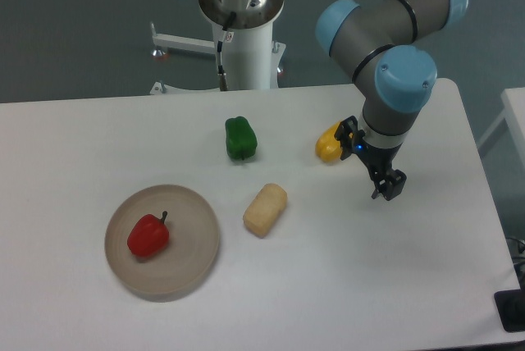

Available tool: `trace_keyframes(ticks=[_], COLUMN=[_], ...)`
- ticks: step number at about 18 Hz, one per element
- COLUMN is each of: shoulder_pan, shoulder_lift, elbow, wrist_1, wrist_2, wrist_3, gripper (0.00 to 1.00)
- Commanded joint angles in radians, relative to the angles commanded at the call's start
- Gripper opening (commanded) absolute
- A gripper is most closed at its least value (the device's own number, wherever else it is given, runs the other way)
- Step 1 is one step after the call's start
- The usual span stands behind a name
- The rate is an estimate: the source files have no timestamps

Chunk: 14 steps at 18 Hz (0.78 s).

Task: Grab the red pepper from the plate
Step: 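Move the open gripper over the plate and lower onto the red pepper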

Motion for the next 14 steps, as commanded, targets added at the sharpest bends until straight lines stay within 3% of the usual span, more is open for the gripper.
trace_keyframes(ticks=[8,12,14], shoulder_pan=[-0.024,-0.126,-0.21], shoulder_lift=[0.0,0.0,-0.003], elbow=[0.002,-0.003,-0.003], wrist_1=[-0.002,-0.002,0.012], wrist_2=[-0.023,-0.072,-0.077], wrist_3=[-0.021,-0.125,-0.227], gripper=[1.0,1.0,1.0])
